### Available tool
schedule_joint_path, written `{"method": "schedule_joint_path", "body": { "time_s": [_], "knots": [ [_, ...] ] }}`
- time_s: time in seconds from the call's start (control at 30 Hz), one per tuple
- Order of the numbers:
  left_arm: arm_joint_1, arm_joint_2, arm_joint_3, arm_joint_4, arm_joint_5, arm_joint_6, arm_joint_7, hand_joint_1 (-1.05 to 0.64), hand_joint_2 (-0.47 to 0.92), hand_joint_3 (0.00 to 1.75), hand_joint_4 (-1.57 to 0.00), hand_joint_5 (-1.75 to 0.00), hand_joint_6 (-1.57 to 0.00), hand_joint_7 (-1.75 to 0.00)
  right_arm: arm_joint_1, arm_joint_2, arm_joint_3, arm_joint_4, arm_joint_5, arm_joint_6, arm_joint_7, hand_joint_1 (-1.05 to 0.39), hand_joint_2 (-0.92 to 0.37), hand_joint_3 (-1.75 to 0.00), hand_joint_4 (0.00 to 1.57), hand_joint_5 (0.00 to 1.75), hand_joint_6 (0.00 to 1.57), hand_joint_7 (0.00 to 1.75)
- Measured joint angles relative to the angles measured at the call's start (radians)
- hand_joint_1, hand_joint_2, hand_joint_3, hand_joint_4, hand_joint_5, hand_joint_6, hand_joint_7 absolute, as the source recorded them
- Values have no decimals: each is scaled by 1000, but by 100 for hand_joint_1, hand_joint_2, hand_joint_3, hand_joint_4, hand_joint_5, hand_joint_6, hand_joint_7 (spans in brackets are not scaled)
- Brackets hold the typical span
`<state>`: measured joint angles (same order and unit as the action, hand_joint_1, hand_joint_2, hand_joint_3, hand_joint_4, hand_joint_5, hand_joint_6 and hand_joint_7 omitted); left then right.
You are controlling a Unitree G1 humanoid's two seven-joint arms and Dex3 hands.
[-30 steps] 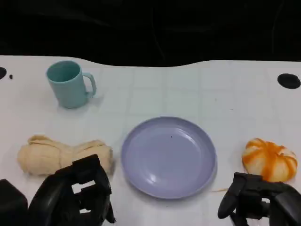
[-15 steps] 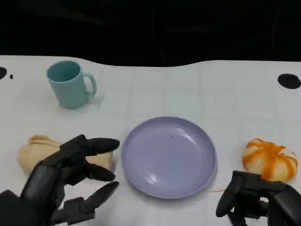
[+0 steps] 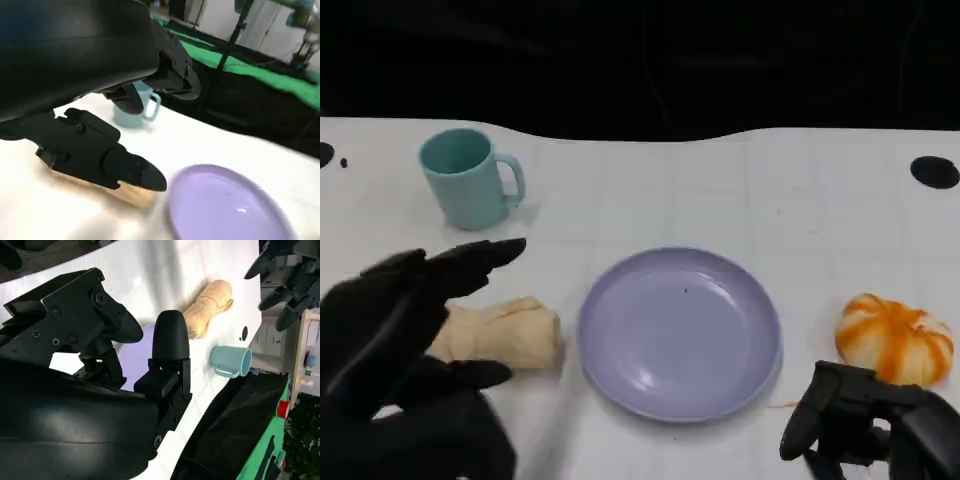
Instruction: Grasp the towel on the left side of the plate with the left hand and place it into the plate.
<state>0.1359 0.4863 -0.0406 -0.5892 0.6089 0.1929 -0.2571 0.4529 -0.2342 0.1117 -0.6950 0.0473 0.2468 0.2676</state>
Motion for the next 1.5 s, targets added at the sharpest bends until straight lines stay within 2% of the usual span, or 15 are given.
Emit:
{"method": "schedule_joint_path", "body": {
  "time_s": [0.3, 0.63, 0.87, 1.0, 1.03, 1.07, 1.17, 1.2, 1.27, 1.3, 1.33, 1.37, 1.4, 1.43, 1.5],
  "knots": [
    [-144, 38, -126, 207, 286, 5, -32, -56, 83, 0, -24, -38, -31, 0, 3, 0, 0, -7, 4, 8, 0, -2, -56, -117, 73, 175, 60, 151],
    [-286, 30, -226, 444, 339, 34, -125, -53, 86, 0, -38, -11, -32, 0, 7, -1, 1, -24, 3, 17, -4, -1, -56, -118, 73, 175, 60, 151],
    [-386, -10, -284, 751, 323, -9, -30, -50, 87, 1, -46, -9, -36, -1, 6, -1, 2, -28, -1, 25, -7, 1, -56, -118, 74, 175, 60, 151],
    [-440, -44, -303, 893, 294, -54, 78, -32, 92, 7, -64, -15, -52, -7, 3, -1, 3, -35, -6, 29, -9, -2, -55, -116, 73, 175, 61, 149],
    [-446, -54, -302, 926, 279, -66, 113, -28, 92, 10, -73, -19, -59, -9, 3, -1, 4, -36, -7, 31, -9, -2, -56, -115, 73, 175, 61, 149],
    [-450, -68, -300, 962, 266, -78, 155, -24, 92, 14, -78, -43, -75, -8, 4, -1, 4, -36, -7, 33, -10, -2, -57, -115, 72, 175, 61, 148],
    [-467, -90, -301, 1048, 237, -125, 272, -19, 92, 21, -85, -97, -108, -10, 6, -1, 4, -38, -7, 40, -10, -1, -57, -114, 72, 175, 61, 148],
    [-472, -90, -301, 1074, 228, -146, 305, -18, 92, 22, -86, -104, -112, -10, 6, 0, 4, -39, -7, 41, -10, -1, -57, -114, 72, 175, 61, 148],
    [-479, -90, -302, 1108, 208, -179, 353, -18, 90, 19, -86, -157, -124, -16, 6, 0, 5, -39, -7, 42, -10, -2, -58, -114, 72, 175, 61, 148],
    [-480, -89, -301, 1123, 201, -200, 376, -18, 90, 18, -86, -166, -125, -18, 5, 1, 6, -40, -7, 42, -10, -2, -58, -114, 72, 175, 61, 148],
    [-480, -87, -301, 1134, 198, -218, 394, -19, 90, 17, -87, -170, -112, -54, 5, 2, 7, -40, -7, 45, -10, -2, -58, -113, 72, 175, 61, 148],
    [-480, -86, -302, 1141, 196, -231, 409, -19, 91, 18, -86, -173, -86, -116, 3, 4, 10, -40, -7, 52, -11, -2, -58, -113, 72, 175, 61, 148],
    [-480, -84, -304, 1146, 195, -239, 420, -20, 91, 19, -87, -174, -75, -145, 2, 4, 12, -40, -7, 58, -12, -2, -58, -113, 72, 175, 61, 148],
    [-479, -82, -307, 1147, 196, -243, 428, -20, 92, 20, -87, -174, -69, -162, 1, 5, 14, -41, -8, 61, -14, -2, -58, -113, 72, 175, 61, 148],
    [-478, -77, -312, 1147, 200, -249, 439, -20, 92, 25, -87, -175, -65, -169, -2, 5, 20, -42, -9, 65, -18, -2, -58, -113, 73, 175, 61, 148]
  ]
}}
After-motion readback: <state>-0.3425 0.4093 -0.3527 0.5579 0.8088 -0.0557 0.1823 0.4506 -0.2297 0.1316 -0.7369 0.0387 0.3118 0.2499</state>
